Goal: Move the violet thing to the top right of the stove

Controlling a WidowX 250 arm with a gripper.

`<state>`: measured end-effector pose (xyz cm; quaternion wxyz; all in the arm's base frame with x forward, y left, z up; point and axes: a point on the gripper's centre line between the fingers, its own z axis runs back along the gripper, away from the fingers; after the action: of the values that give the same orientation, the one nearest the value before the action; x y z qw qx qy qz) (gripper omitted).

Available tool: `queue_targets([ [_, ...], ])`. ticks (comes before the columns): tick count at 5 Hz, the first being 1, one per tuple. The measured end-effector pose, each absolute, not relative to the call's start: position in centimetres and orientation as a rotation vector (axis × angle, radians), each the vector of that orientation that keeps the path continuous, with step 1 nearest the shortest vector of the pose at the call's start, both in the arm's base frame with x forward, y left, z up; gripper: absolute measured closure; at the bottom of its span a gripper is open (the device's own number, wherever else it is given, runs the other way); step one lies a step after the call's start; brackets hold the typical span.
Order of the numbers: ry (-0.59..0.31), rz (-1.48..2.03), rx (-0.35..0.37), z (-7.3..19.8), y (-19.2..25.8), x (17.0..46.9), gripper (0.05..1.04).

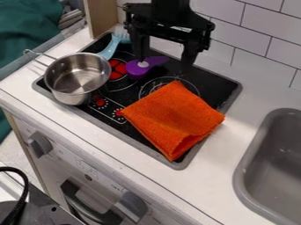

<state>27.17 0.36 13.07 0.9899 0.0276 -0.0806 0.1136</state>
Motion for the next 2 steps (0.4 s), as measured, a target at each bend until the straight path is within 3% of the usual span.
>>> queue_targets([
  [1, -0.130, 0.224, 0.053, 12.2, 0.3, 27.0, 0.079],
  [2, -0.145, 0.204, 0.016, 11.3, 2.3, 29.2, 0.079],
])
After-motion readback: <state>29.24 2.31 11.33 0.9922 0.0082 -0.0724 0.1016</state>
